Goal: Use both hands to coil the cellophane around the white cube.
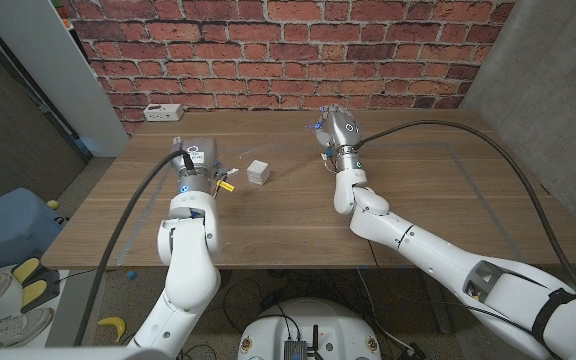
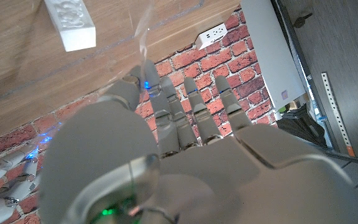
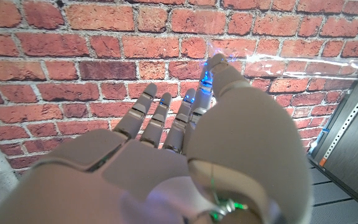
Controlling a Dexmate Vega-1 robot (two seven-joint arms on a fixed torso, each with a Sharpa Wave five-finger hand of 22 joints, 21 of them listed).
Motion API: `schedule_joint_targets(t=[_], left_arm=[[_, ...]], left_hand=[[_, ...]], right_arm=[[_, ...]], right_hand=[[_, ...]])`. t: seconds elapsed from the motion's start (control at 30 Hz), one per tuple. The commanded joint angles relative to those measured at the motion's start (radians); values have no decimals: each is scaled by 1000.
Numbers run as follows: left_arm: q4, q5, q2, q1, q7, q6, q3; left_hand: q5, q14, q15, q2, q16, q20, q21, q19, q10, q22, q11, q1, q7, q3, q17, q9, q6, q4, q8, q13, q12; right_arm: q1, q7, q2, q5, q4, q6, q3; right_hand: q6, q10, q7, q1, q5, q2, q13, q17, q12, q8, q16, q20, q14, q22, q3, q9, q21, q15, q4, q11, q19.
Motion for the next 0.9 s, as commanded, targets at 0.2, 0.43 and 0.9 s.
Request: schedule_joint_targets(t=[0.2, 0.43, 0.9], left_arm=[[119, -16, 30, -102, -19, 42, -26], [174, -41, 56, -156, -27, 63, -20], [277, -28, 107, -261, -60, 114, 15]], left_hand=[[4, 8, -108, 17, -3, 0, 9, 0, 24, 1, -15, 20, 2, 19, -2, 34, 15, 6, 21, 2, 1], [3, 10, -110, 16, -2, 0, 11, 0, 25, 1, -19, 18, 2, 22, 0, 34, 16, 6, 22, 1, 0], [1, 10, -111, 13, -1, -1, 14, 0, 28, 0, -20, 13, 0, 28, 3, 32, 17, 7, 22, 1, 0]], right_arm=[[123, -9, 92, 40, 208, 119, -43], [179, -19, 144, 70, 322, 165, -65], [286, -45, 234, 115, 539, 237, -118]], right_hand=[[33, 8, 23, -4, -1, -7, 2, 3, -3, 3, -5, -1, 6, 3, 14, 62, 2, -138, 1, -6, 11], [33, 8, 24, -6, -1, -8, 2, 3, -5, 3, -7, -2, 6, 3, 18, 62, 2, -138, 1, -5, 11], [31, 7, 21, -11, -1, -8, 2, 4, -8, 2, -11, -1, 9, 3, 25, 61, 1, -139, 2, -5, 11]])
